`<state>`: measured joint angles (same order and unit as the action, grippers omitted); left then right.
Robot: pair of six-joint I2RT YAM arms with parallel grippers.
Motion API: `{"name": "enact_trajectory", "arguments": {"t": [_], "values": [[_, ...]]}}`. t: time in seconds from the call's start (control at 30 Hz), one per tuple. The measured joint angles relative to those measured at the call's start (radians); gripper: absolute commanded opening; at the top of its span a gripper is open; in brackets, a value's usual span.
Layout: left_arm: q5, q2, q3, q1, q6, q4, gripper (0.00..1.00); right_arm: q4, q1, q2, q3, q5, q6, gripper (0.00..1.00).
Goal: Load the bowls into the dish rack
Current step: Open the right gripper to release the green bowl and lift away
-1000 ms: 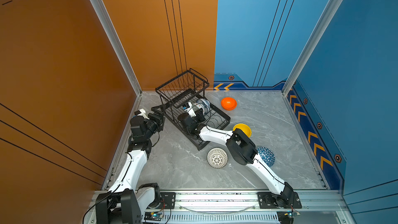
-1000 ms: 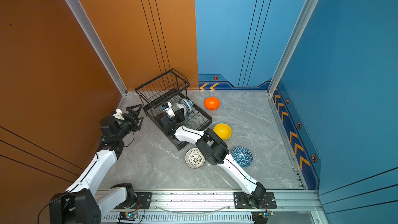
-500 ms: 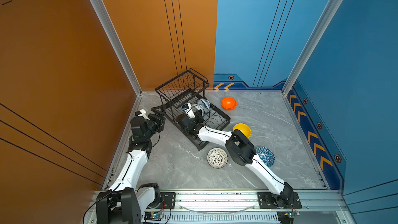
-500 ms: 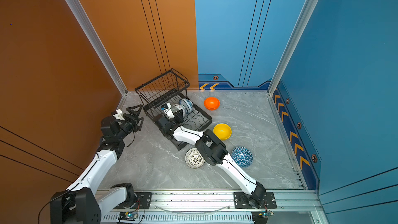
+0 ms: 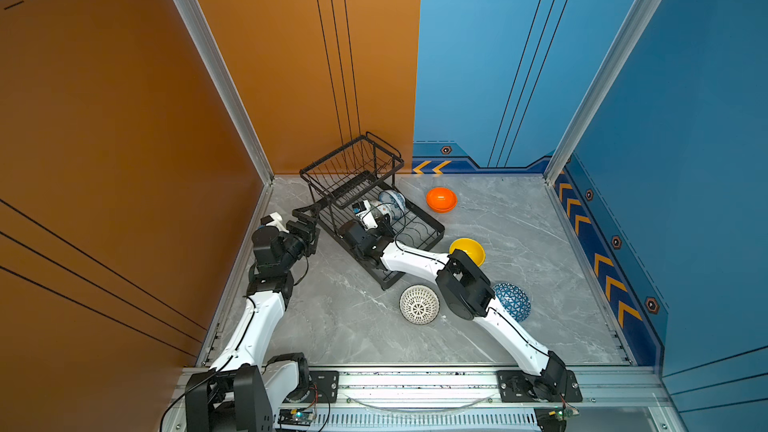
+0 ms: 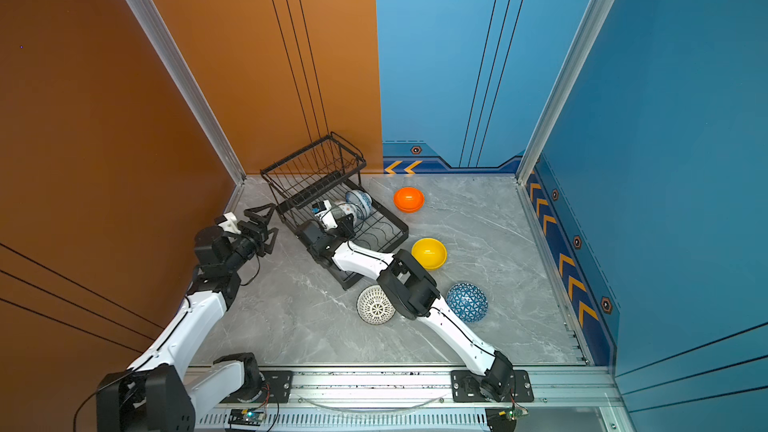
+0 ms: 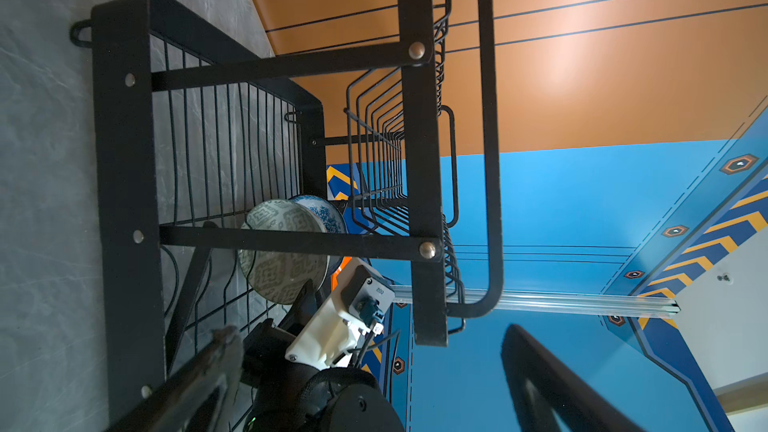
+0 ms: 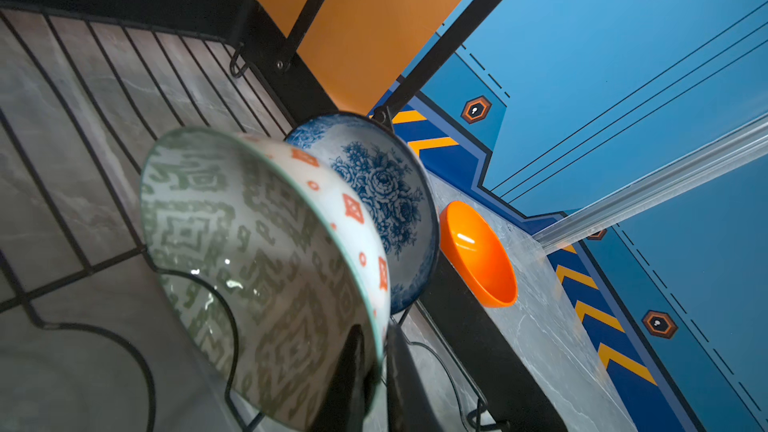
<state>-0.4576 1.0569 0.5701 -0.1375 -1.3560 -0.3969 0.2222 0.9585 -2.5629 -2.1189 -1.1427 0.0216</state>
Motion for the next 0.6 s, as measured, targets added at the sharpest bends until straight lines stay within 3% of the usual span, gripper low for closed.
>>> {"name": "enact_trajectory", "arguments": {"t": [0.33, 0.6], "values": [[0.000, -0.003, 0.000, 0.000, 0.000, -0.002, 0.98, 0.085, -0.002, 0.019, 0.000, 0.057, 0.043, 0.18], [0.000, -0.014, 0.000, 0.000, 0.000, 0.000, 0.98, 0.121, -0.003, 0.064, 0.016, 0.074, 0.053, 0.30]]}}
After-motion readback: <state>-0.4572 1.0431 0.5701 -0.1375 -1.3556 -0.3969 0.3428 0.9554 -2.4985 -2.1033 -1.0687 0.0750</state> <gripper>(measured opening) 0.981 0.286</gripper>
